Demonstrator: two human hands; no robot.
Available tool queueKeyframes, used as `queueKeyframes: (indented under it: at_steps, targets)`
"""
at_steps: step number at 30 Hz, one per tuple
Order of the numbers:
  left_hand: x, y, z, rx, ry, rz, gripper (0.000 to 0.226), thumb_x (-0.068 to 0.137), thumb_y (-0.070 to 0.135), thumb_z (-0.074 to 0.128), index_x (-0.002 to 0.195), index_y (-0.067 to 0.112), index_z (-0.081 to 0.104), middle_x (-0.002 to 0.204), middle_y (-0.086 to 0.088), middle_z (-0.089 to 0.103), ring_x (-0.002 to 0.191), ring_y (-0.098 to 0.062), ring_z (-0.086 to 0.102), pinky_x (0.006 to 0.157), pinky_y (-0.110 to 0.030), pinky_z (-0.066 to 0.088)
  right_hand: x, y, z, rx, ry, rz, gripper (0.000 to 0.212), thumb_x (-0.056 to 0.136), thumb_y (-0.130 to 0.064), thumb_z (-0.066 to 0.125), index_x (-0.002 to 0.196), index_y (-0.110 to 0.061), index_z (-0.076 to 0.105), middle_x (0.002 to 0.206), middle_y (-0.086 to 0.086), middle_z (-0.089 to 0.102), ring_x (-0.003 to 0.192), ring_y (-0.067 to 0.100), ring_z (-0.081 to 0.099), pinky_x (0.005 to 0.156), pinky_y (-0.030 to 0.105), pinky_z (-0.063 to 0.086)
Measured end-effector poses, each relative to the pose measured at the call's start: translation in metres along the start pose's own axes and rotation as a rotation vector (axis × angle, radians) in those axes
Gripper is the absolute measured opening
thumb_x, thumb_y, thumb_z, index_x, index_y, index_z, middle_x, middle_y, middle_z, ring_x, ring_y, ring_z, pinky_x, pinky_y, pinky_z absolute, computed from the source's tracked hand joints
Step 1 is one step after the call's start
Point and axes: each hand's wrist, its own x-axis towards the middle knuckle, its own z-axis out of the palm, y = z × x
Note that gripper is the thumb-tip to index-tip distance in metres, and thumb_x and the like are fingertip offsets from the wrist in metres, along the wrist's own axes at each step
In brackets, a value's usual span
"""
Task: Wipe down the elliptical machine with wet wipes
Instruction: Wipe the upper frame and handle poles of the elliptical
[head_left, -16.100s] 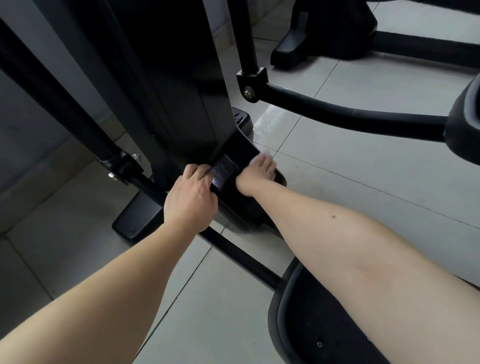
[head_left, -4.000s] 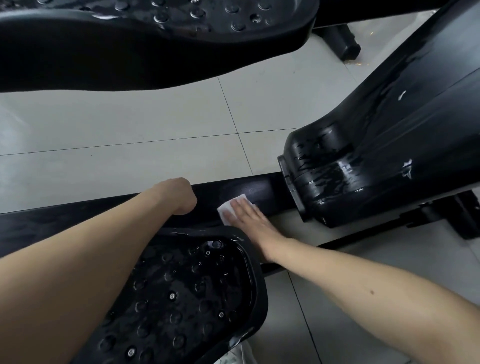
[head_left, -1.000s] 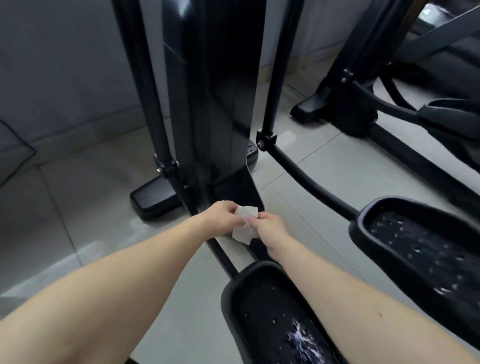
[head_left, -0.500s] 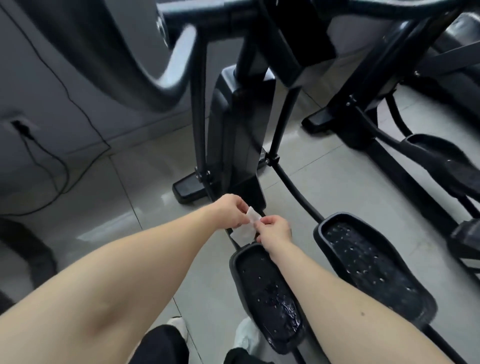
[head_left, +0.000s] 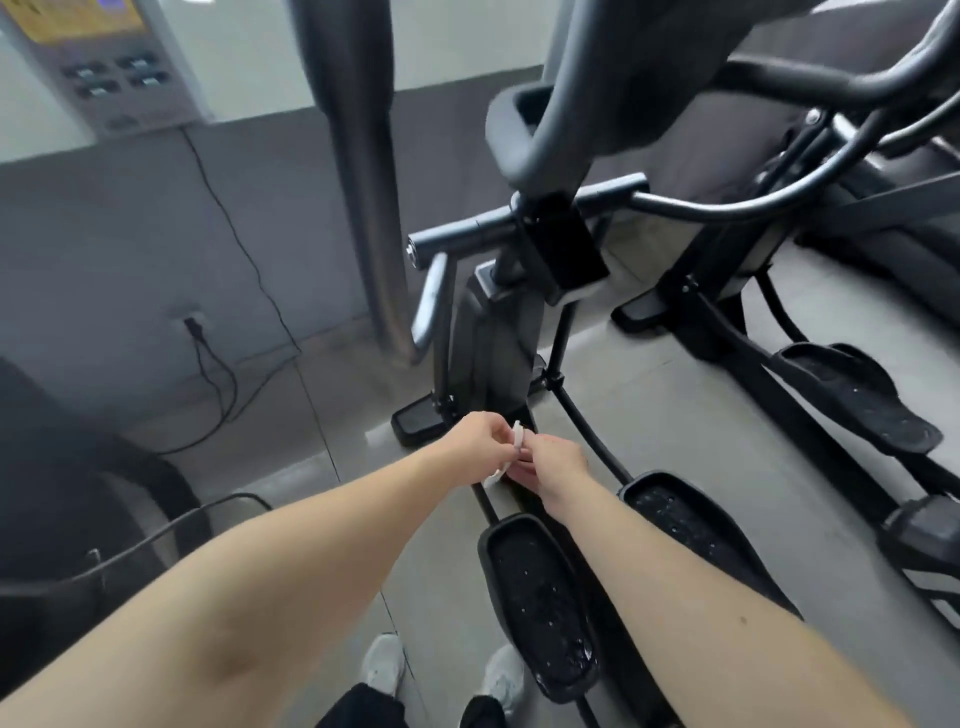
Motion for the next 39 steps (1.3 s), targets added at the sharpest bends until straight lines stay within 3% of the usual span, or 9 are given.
queueKeyframes:
  at_steps: [4, 10, 13, 17, 23, 27, 32, 35, 39]
  targets:
    - [-0.029, 0.025, -0.018, 0.052, 0.072, 0.063, 0.007, 0.085, 0.019, 0.068, 0.080, 0.021, 0.064, 0.079, 0.003, 0.067, 0.068, -0.012, 0.059, 0.064, -0.030, 0.052, -0.026, -0.025, -0.007, 0.094, -0.128, 0.015, 0.029, 0.091, -0.027, 0.074, 0.104, -0.001, 0.078, 0.114, 0.024, 0.073, 0.104, 0.036, 0.073, 0.080, 0.038, 0.064]
    - [-0.058, 0.053, -0.043, 0.038, 0.210, 0.160, 0.017, 0.083, 0.017, 0.073, 0.074, 0.026, 0.063, 0.079, 0.002, 0.069, 0.073, -0.011, 0.061, 0.073, -0.033, 0.054, -0.065, -0.065, -0.011, 0.069, -0.364, 0.021, 0.031, 0.103, -0.028, 0.061, 0.110, -0.001, 0.075, 0.100, 0.021, 0.076, 0.092, 0.031, 0.074, 0.089, 0.040, 0.061]
    - [-0.071, 0.061, -0.048, 0.028, 0.260, 0.192, 0.018, 0.083, 0.013, 0.074, 0.073, 0.024, 0.063, 0.077, 0.003, 0.067, 0.070, -0.010, 0.060, 0.067, -0.028, 0.052, -0.080, -0.078, -0.008, 0.058, -0.407, -0.021, 0.025, 0.103, -0.017, 0.061, 0.112, 0.002, 0.073, 0.106, 0.021, 0.076, 0.091, 0.030, 0.075, 0.080, 0.036, 0.063]
    - [-0.087, 0.074, -0.058, 0.004, 0.313, 0.249, 0.011, 0.082, 0.019, 0.074, 0.079, 0.029, 0.072, 0.081, 0.006, 0.070, 0.071, -0.006, 0.062, 0.066, -0.024, 0.052, -0.096, -0.093, -0.004, 0.073, -0.366, -0.133, 0.029, 0.095, -0.001, 0.067, 0.122, 0.008, 0.063, 0.099, 0.021, 0.076, 0.085, 0.028, 0.075, 0.069, 0.032, 0.063]
    - [-0.111, 0.105, -0.080, -0.116, 0.318, 0.343, 0.014, 0.089, 0.019, 0.066, 0.093, 0.031, 0.074, 0.072, 0.012, 0.067, 0.050, 0.004, 0.053, 0.050, -0.013, 0.039, -0.124, -0.122, -0.007, 0.218, -0.298, -0.265, 0.024, 0.099, -0.002, 0.062, 0.121, 0.007, 0.062, 0.097, 0.019, 0.077, 0.084, 0.027, 0.076, 0.071, 0.034, 0.062]
    - [-0.122, 0.112, -0.093, -0.111, 0.331, 0.421, 0.018, 0.092, 0.020, 0.064, 0.102, 0.030, 0.073, 0.083, 0.011, 0.065, 0.059, 0.001, 0.055, 0.053, -0.011, 0.039, -0.147, -0.137, -0.007, 0.274, -0.250, -0.359, 0.016, 0.103, -0.004, 0.056, 0.116, 0.004, 0.062, 0.098, 0.020, 0.077, 0.084, 0.028, 0.076, 0.072, 0.035, 0.062]
    - [-0.140, 0.131, -0.106, -0.137, 0.402, 0.512, 0.024, 0.094, 0.022, 0.064, 0.115, 0.034, 0.068, 0.099, 0.012, 0.069, 0.086, -0.003, 0.067, 0.070, -0.014, 0.051, -0.176, -0.164, -0.009, 0.382, -0.167, -0.487, 0.019, 0.103, -0.002, 0.054, 0.120, 0.004, 0.060, 0.103, 0.022, 0.076, 0.097, 0.033, 0.075, 0.080, 0.040, 0.062]
    - [-0.154, 0.155, -0.116, -0.213, 0.509, 0.560, 0.026, 0.094, 0.022, 0.065, 0.116, 0.036, 0.068, 0.095, 0.013, 0.068, 0.082, -0.002, 0.066, 0.069, -0.017, 0.049, -0.204, -0.206, -0.012, 0.412, -0.068, -0.667, 0.011, 0.101, -0.002, 0.056, 0.107, -0.003, 0.065, 0.094, 0.015, 0.074, 0.087, 0.024, 0.073, 0.085, 0.040, 0.060]
    - [-0.175, 0.195, -0.131, -0.265, 0.664, 0.663, 0.024, 0.095, 0.020, 0.063, 0.113, 0.035, 0.068, 0.102, 0.017, 0.066, 0.084, 0.006, 0.063, 0.075, -0.015, 0.051, -0.258, -0.271, -0.015, 0.363, 0.065, -1.012, 0.012, 0.098, -0.011, 0.065, 0.087, -0.013, 0.069, 0.071, -0.006, 0.071, 0.066, 0.004, 0.068, 0.071, 0.021, 0.055]
